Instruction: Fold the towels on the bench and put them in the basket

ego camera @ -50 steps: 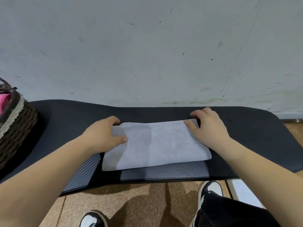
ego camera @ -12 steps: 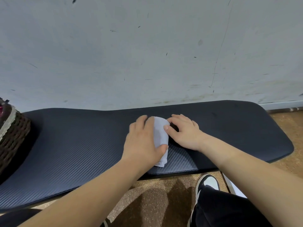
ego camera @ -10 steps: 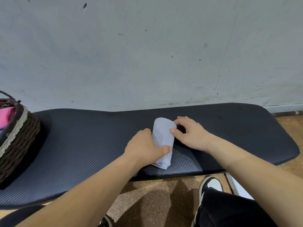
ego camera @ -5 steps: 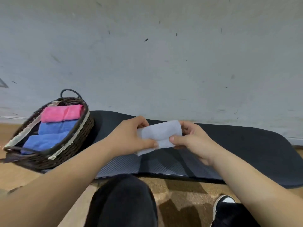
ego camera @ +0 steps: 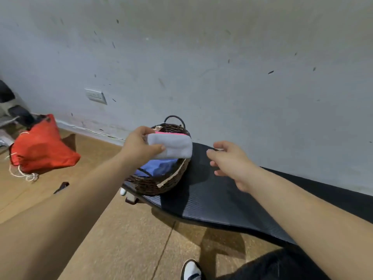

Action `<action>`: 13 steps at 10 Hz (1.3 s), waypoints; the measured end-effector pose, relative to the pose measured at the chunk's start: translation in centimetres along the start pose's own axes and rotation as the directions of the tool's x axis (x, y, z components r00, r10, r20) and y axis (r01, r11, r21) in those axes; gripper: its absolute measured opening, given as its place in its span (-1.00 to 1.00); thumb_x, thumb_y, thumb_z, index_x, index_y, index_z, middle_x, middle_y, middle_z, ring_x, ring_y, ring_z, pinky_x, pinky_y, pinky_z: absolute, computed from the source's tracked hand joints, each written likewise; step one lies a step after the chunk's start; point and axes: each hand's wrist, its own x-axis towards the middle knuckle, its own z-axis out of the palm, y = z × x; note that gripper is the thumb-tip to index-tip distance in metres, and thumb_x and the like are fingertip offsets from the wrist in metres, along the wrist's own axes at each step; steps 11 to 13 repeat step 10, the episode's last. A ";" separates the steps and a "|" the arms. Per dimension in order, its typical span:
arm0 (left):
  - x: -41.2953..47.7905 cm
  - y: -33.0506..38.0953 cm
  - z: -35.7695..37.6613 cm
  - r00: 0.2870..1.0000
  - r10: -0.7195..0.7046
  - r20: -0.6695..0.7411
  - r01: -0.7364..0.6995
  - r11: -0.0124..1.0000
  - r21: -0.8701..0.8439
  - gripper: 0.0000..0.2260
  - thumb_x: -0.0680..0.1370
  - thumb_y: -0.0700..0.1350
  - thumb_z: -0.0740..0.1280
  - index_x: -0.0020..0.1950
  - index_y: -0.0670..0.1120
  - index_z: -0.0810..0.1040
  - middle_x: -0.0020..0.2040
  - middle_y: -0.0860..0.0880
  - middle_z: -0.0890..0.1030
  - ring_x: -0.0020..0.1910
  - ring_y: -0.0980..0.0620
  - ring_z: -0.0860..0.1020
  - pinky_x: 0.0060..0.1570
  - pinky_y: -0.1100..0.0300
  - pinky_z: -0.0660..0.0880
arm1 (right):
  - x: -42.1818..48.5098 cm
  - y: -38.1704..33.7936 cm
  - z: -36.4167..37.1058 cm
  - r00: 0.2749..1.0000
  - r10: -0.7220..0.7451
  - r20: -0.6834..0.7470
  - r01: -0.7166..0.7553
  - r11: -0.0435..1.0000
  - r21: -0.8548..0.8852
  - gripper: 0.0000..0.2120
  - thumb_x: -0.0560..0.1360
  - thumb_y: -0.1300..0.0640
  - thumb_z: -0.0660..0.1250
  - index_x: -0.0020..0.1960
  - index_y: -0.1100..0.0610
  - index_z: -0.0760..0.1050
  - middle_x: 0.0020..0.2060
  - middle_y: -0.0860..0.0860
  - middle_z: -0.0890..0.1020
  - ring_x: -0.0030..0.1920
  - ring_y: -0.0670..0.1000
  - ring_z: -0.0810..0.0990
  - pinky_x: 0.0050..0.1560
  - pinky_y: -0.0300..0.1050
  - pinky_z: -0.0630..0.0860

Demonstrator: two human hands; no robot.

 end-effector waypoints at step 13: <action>6.9 -5.1 6.0 0.777 0.155 0.610 -0.616 0.385 0.687 -0.23 0.57 -0.13 0.37 0.66 0.11 0.02 0.68 -0.02 0.07 0.64 -0.16 0.05 0.58 -0.19 0.05 | 3.2 1.3 -0.5 0.987 -0.049 0.153 0.074 0.984 -0.164 -0.70 0.61 0.01 0.35 0.33 0.00 0.54 0.08 -0.07 0.64 0.09 -0.02 0.67 0.24 0.05 0.60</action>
